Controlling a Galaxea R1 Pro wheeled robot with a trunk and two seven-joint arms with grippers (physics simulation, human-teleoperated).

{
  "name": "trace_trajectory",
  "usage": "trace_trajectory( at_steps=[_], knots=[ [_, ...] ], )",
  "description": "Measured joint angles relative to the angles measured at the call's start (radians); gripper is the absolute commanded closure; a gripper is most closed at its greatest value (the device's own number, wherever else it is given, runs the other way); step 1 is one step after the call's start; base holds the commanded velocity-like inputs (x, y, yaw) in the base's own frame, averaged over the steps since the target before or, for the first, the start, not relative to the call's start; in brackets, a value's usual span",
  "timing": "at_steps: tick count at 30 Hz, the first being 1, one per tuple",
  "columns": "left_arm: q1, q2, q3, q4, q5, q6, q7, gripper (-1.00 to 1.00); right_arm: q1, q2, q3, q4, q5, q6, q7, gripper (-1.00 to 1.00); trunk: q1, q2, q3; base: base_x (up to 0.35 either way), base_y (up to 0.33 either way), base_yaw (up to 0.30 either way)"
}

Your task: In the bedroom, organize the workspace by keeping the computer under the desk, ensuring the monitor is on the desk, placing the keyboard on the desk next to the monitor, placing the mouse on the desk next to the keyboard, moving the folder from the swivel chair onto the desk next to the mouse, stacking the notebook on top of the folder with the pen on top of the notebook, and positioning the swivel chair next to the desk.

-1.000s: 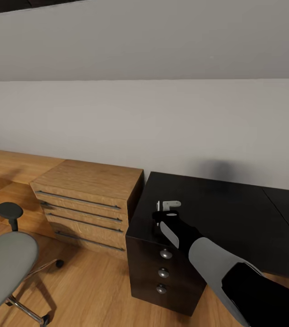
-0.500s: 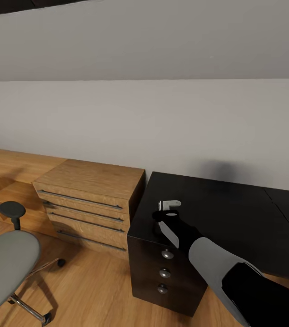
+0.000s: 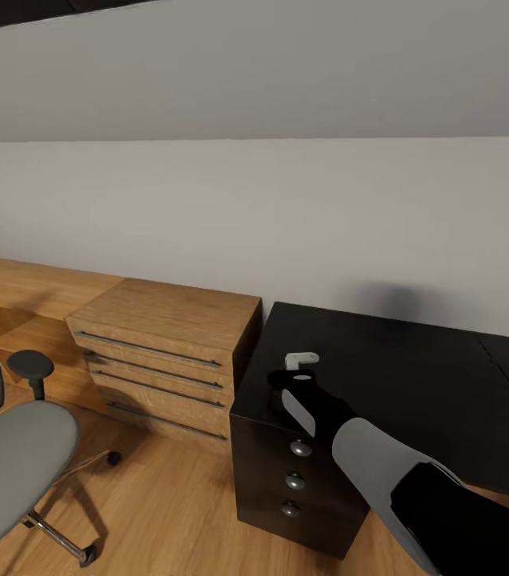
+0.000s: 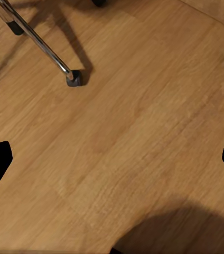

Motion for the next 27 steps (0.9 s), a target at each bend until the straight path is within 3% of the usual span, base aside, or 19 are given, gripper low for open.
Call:
trace_trajectory(
  at_steps=[20,27],
  knots=[
    [0.000,0.000,0.002,-0.010,0.002,0.000,0.003,-1.00,0.000,0.000,-0.001,0.009,-0.002,0.007,0.004,-1.00,0.000,0.000,0.000,0.054,0.000,0.002],
    [0.000,0.000,0.004,-0.030,0.003,0.000,0.005,-1.00,0.000,0.000,-0.002,0.009,-0.005,0.010,0.004,-1.00,0.012,-0.021,-0.010,0.000,0.000,0.000]
  ],
)
